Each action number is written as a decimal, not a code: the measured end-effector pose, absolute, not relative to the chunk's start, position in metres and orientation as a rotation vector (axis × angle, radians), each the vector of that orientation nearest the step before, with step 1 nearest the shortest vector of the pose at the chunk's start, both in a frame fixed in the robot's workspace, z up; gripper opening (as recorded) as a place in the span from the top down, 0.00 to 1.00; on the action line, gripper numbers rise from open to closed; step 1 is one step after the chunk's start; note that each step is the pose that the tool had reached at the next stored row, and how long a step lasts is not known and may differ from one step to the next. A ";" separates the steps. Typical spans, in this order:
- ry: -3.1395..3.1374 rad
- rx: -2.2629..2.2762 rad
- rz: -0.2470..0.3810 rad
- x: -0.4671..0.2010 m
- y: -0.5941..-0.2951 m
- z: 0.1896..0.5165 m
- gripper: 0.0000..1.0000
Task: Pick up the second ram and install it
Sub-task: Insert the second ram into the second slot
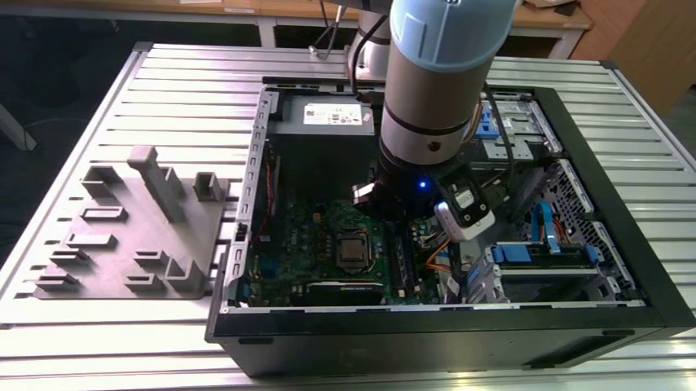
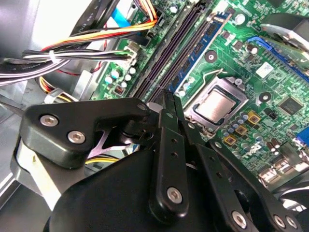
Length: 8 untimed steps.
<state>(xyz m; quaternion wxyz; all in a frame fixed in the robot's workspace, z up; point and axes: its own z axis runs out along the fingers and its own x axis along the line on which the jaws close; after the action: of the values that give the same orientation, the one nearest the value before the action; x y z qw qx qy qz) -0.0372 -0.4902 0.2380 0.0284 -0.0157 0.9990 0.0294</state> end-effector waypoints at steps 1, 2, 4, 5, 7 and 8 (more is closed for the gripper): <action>3.083 -0.048 0.091 -0.037 -0.490 0.238 0.92; 3.083 -0.048 0.091 -0.037 -0.490 0.238 0.92; 3.082 -0.048 0.092 -0.038 -0.490 0.237 0.92; 3.082 -0.048 0.092 -0.039 -0.490 0.237 0.92; 3.081 -0.048 0.092 -0.039 -0.489 0.236 0.92; 3.081 -0.048 0.092 -0.039 -0.489 0.236 0.92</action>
<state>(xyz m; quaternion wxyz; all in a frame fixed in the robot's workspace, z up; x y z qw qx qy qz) -0.0388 -0.4889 0.2362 0.0292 -0.0157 0.9990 0.0298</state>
